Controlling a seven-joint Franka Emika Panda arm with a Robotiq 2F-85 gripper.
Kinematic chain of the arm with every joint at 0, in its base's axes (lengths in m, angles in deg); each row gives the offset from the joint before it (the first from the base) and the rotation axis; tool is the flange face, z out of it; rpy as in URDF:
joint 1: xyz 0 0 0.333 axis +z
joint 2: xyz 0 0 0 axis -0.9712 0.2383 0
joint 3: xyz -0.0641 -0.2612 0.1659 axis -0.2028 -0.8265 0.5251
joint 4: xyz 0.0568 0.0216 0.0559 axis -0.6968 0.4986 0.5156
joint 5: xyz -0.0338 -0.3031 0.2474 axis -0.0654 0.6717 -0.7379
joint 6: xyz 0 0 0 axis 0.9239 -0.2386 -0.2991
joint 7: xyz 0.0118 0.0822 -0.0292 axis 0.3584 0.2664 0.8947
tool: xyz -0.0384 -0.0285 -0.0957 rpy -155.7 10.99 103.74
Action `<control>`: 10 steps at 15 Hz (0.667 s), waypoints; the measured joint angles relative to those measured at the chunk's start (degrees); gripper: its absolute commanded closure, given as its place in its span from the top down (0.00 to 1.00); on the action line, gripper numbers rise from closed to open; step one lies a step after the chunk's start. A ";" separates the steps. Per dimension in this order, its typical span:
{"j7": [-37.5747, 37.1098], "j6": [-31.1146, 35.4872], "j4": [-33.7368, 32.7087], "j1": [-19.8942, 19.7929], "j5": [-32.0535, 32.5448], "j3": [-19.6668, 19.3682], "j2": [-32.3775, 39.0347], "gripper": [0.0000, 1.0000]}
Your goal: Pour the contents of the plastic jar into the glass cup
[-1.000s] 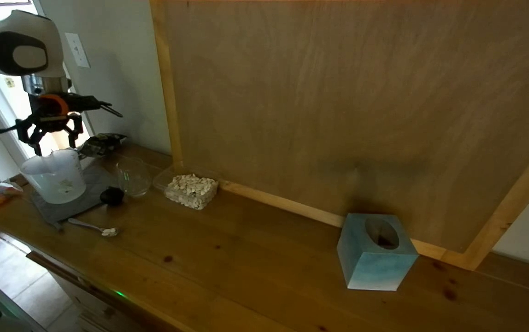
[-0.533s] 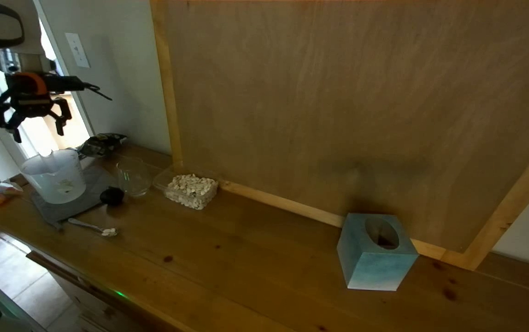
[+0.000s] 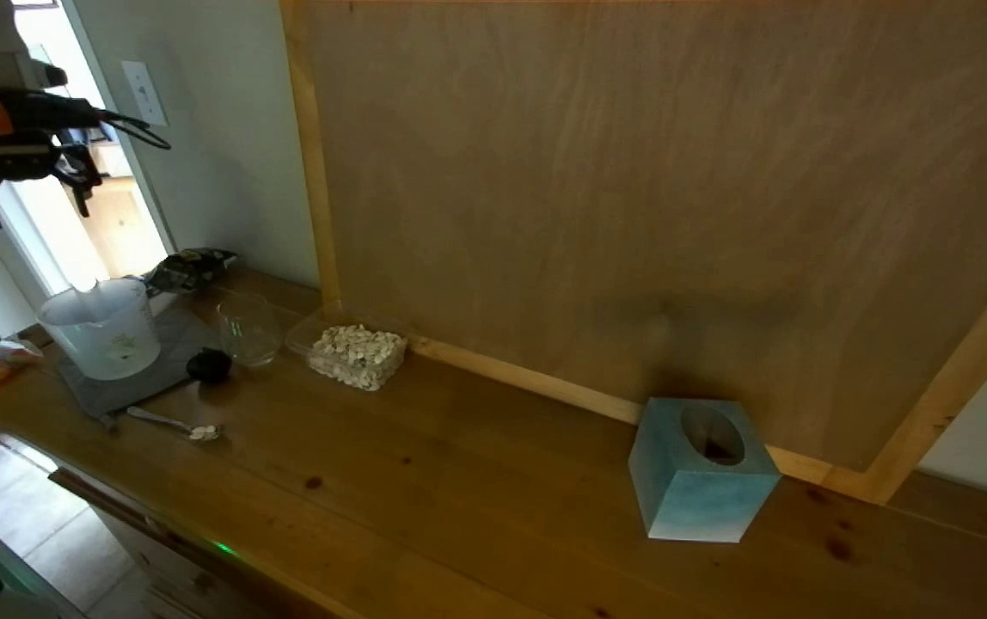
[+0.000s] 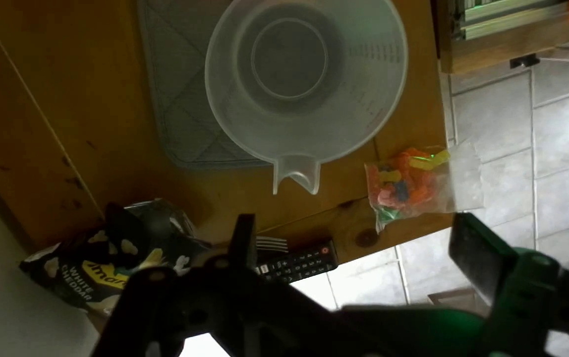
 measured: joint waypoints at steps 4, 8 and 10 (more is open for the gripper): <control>-6.79 0.03 -0.38 0.89 0.00 0.19 -0.99 1.00; -8.36 0.02 -0.38 1.08 0.00 0.18 -1.56 1.00; -8.49 0.02 -0.38 1.08 0.00 0.18 -1.56 1.00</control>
